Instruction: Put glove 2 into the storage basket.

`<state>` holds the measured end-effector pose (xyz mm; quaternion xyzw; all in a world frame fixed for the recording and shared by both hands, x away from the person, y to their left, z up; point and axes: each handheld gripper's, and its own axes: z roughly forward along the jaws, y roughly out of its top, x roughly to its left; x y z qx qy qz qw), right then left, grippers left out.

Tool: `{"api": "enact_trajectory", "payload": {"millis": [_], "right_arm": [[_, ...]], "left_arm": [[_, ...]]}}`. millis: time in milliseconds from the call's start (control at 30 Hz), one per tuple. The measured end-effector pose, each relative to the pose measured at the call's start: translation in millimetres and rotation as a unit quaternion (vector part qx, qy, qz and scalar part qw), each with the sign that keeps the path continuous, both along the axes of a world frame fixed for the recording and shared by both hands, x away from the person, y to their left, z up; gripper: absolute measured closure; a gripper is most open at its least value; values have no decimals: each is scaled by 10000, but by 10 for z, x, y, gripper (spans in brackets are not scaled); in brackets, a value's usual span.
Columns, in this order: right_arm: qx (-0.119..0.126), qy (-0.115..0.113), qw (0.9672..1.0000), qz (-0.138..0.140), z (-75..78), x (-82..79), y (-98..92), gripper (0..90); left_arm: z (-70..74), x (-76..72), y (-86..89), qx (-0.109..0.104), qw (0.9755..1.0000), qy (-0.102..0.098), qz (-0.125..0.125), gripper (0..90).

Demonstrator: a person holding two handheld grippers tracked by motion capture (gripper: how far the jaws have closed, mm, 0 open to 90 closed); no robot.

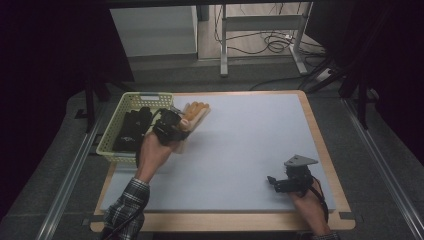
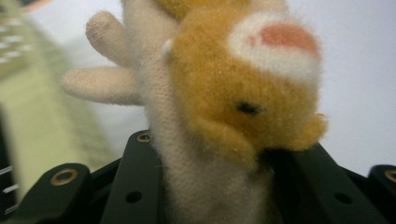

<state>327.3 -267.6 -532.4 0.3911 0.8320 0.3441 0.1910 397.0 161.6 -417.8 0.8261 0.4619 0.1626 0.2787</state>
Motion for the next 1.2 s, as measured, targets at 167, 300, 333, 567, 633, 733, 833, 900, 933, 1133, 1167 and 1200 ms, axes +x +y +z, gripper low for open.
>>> {"api": "enact_trajectory", "payload": {"millis": [167,300,333,567,633,733,833,900,933,1133,1167,1200], "right_arm": [[0,0,10000,2,0,0,0,95],[0,-1,10000,1,0,0,0,95],[0,-1,10000,1,0,0,0,95],[0,0,10000,0,0,0,0,95],[1,-1,10000,0,0,0,0,95],[4,1,10000,0,0,0,0,95],[4,-1,10000,0,0,0,0,95],[4,-3,10000,1,0,0,0,95],[5,-4,10000,1,0,0,0,95],[6,-3,10000,0,0,0,0,95],[6,-5,10000,1,0,0,-1,95],[6,-5,10000,1,0,0,-1,95]], "left_arm": [[96,84,372,28,9987,-50,497,641],[108,158,614,157,9963,-46,843,635],[100,178,666,160,9955,-27,935,633],[-122,373,902,529,9900,272,1280,619],[-234,440,932,577,9888,414,1316,615],[-414,537,940,657,9870,645,1317,611],[-573,622,929,646,9857,807,1328,608],[-659,676,907,669,9847,903,1330,606],[-687,695,896,684,9844,933,1328,604],[-843,835,833,374,9811,1451,1223,530],[-856,847,859,368,9794,1487,1319,497],[-856,847,859,368,9794,1487,1319,418]]}}
